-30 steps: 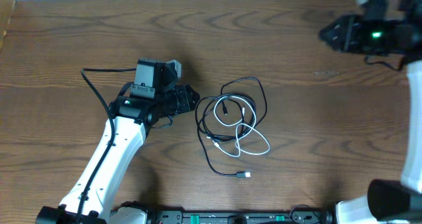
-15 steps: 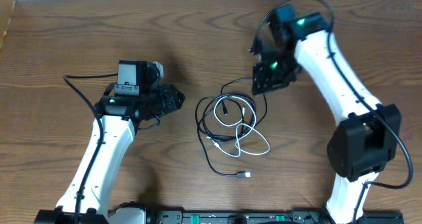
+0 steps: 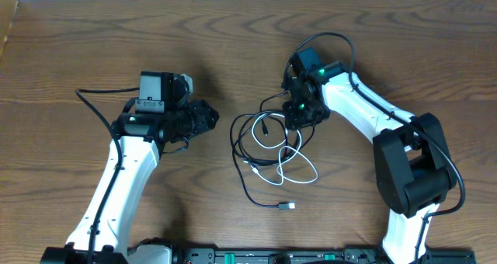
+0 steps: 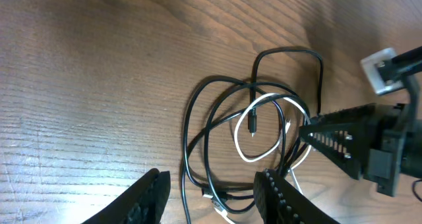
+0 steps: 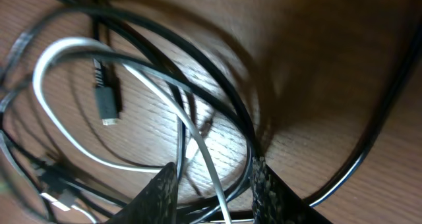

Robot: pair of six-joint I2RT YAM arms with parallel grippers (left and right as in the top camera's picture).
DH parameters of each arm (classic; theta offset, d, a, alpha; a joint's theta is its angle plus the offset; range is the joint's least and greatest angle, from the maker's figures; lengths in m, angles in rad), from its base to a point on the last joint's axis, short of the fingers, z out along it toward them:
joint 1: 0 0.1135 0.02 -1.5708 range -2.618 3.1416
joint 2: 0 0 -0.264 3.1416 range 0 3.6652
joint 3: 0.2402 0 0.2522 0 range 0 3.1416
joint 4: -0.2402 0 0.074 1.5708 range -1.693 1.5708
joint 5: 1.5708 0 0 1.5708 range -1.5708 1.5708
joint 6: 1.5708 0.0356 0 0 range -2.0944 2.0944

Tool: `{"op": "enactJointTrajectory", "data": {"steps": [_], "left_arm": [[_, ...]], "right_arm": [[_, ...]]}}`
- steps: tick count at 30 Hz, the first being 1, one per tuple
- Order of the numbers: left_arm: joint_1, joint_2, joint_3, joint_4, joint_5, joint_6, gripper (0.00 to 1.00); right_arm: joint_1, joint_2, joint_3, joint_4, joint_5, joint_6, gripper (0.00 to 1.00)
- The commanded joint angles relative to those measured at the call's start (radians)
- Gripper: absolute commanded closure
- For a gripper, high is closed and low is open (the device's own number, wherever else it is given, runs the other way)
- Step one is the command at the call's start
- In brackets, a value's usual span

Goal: Untangle cables

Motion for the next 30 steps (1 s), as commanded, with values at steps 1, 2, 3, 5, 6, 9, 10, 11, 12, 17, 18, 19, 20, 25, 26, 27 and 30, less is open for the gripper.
{"op": "enactJointTrajectory", "data": {"steps": [1, 2, 3, 5, 6, 9, 10, 11, 12, 17, 18, 19, 20, 25, 26, 27, 30], "left_arm": [[0.004, -0.004, 0.013, 0.000, 0.009, 0.002, 0.53], [0.004, -0.004, 0.013, 0.000, 0.009, 0.002, 0.52], [0.004, -0.004, 0.013, 0.001, 0.009, 0.002, 0.52], [0.004, -0.004, 0.013, 0.001, 0.009, 0.002, 0.51], [0.004, -0.004, 0.013, 0.001, 0.009, 0.002, 0.51], [0.004, -0.004, 0.013, 0.000, 0.009, 0.002, 0.51], [0.004, -0.004, 0.013, 0.000, 0.009, 0.002, 0.51], [0.004, -0.004, 0.013, 0.000, 0.009, 0.002, 0.51], [0.004, -0.004, 0.013, 0.000, 0.010, 0.002, 0.51], [0.004, -0.004, 0.013, 0.000, 0.009, 0.002, 0.50], [0.004, -0.004, 0.013, 0.000, 0.009, 0.002, 0.51], [0.004, -0.004, 0.013, 0.000, 0.009, 0.002, 0.50], [0.004, -0.004, 0.013, 0.000, 0.009, 0.002, 0.50], [0.004, -0.004, 0.013, 0.000, 0.010, 0.002, 0.51], [0.004, -0.004, 0.013, 0.000, 0.010, 0.002, 0.50], [0.004, -0.004, 0.013, 0.000, 0.010, 0.002, 0.50], [0.004, -0.004, 0.013, 0.000, 0.010, 0.002, 0.50]], "right_arm": [[0.019, -0.004, -0.035, 0.007, 0.005, 0.016, 0.69], [0.024, -0.004, -0.040, 0.008, 0.003, 0.016, 0.68], [0.029, -0.004, -0.043, 0.010, 0.003, 0.016, 0.69], [0.038, -0.004, -0.045, 0.012, 0.004, 0.016, 0.71], [0.040, -0.004, -0.045, 0.015, 0.004, 0.017, 0.73], [0.046, -0.004, -0.045, 0.046, 0.005, 0.039, 0.89], [0.046, -0.005, -0.043, 0.049, 0.004, 0.052, 0.95], [0.044, -0.013, -0.035, 0.043, 0.003, 0.065, 0.99], [0.040, -0.031, -0.018, 0.023, 0.000, 0.064, 0.99], [-0.002, -0.244, 0.129, -0.088, -0.222, -0.040, 0.99], [-0.021, -0.304, 0.170, -0.098, -0.319, -0.053, 0.99], [-0.034, -0.339, 0.195, -0.099, -0.370, -0.053, 0.99], [-0.047, -0.376, 0.217, -0.098, -0.417, -0.053, 0.99], [-0.129, -0.546, 0.287, -0.098, -0.556, -0.043, 0.99], [-0.143, -0.564, 0.288, -0.098, -0.559, -0.035, 0.99], [-0.165, -0.591, 0.288, -0.101, -0.558, -0.025, 0.99], [-0.224, -0.632, 0.288, -0.134, -0.495, 0.024, 0.99]]}}
